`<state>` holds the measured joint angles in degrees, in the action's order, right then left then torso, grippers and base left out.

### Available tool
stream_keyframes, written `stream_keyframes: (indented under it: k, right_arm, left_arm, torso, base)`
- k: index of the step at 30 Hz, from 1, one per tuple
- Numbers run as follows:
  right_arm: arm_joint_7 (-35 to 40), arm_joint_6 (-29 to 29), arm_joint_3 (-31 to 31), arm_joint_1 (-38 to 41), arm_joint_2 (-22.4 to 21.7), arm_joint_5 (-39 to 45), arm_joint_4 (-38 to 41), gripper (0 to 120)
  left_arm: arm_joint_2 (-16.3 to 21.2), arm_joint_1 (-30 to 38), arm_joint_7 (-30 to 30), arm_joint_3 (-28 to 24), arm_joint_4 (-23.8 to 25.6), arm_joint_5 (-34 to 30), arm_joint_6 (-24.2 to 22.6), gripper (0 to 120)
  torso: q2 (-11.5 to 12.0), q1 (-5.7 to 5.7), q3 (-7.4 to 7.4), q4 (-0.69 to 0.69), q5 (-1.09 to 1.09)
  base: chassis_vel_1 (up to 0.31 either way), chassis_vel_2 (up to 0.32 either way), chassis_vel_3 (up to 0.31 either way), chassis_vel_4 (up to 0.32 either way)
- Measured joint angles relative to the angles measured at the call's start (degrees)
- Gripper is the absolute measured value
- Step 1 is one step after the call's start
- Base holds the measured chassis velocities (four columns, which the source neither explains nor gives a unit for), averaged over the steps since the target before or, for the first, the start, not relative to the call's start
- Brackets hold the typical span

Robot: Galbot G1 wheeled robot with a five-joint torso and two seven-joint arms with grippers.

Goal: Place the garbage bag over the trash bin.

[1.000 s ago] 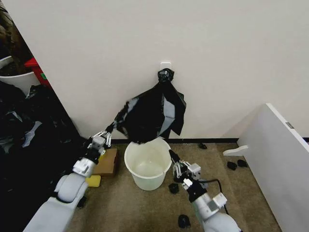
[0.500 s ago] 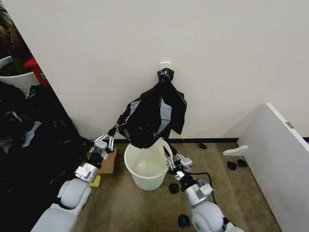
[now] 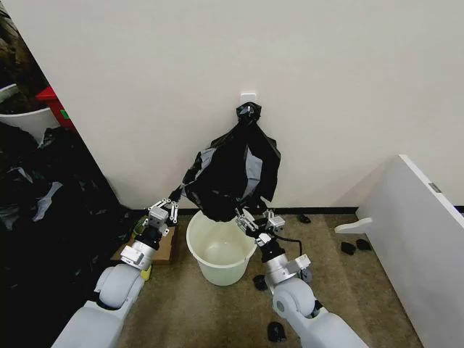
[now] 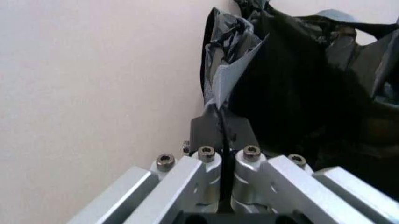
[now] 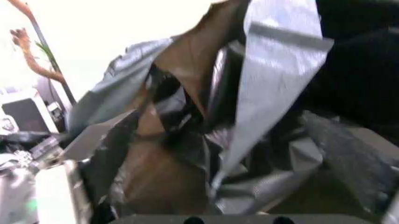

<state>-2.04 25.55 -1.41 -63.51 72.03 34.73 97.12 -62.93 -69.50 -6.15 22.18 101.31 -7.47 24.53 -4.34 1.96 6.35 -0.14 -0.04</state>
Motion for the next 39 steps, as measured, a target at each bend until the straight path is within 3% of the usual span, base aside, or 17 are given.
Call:
stream_keyframes:
  k: [9, 19, 24, 26, 27, 32, 35, 39]
  right_arm:
    - [3.1, -2.8, 0.4, 2.0, 0.6, 2.3, -1.3, 98]
    - [-0.4, -4.6, 0.2, 3.9, 1.3, 8.5, -2.3, 60]
    - [-1.1, -4.6, 0.1, 3.9, 1.3, 8.6, -2.3, 40]
    - [-1.1, -4.6, 0.1, 3.9, 1.3, 8.6, -2.3, 40]
    - [-1.5, -4.6, 0.1, 3.7, 1.2, 8.3, -2.4, 30]
    - [-2.4, -4.3, 0.4, 3.4, 1.0, 7.7, -2.2, 15]
    - [-3.3, -3.9, 0.6, 2.8, 0.5, 7.2, -1.4, 0]
    - [-4.1, -3.1, 0.6, 1.7, -0.6, 5.6, 0.1, 0]
  left_arm:
    - [0.0, 0.0, 0.0, 0.0, 0.3, 0.0, 0.0, 0]
    - [0.1, 0.0, 0.0, 0.1, 0.5, 0.0, 0.1, 0]
    - [0.3, 0.0, 0.0, 0.2, 0.5, 0.0, 0.2, 0]
    - [0.3, 0.0, 0.0, 0.2, 0.5, 0.0, 0.2, 0]
    - [0.4, 0.1, 0.0, 0.2, 0.5, 0.0, 0.2, 0]
    - [0.4, 0.3, 0.0, 0.1, 0.4, -0.2, 0.3, 0]
    - [0.5, 0.5, 0.1, 0.1, 0.4, -0.3, 0.3, 0]
    - [0.5, 0.5, 0.2, 0.1, 0.4, -0.4, 0.3, 0]
  torso:
    - [0.0, 0.00, 0.00, 0.00, 0.00]
    - [0.0, 0.00, 0.00, 0.00, 0.00]
    - [0.0, 0.00, 0.00, 0.00, 0.00]
    - [0.0, 0.00, 0.00, 0.00, 0.00]
    - [0.0, 0.00, 0.00, 0.00, 0.00]
    - [0.0, 0.00, 0.00, 0.00, 0.00]
    - [0.0, 0.00, 0.00, 0.00, 0.01]
    - [0.0, 0.00, 0.00, 0.00, 0.01]
  base:
    - [0.000, 0.000, 0.000, 0.000]
    - [0.000, 0.000, 0.000, 0.000]
    - [0.000, 0.000, 0.000, 0.000]
    - [0.000, 0.000, 0.000, 0.000]
    - [0.000, 0.000, 0.000, 0.000]
    - [0.000, 0.000, 0.000, 0.000]
    - [0.000, 0.000, 0.000, 0.000]
    - [0.000, 0.000, 0.000, 0.000]
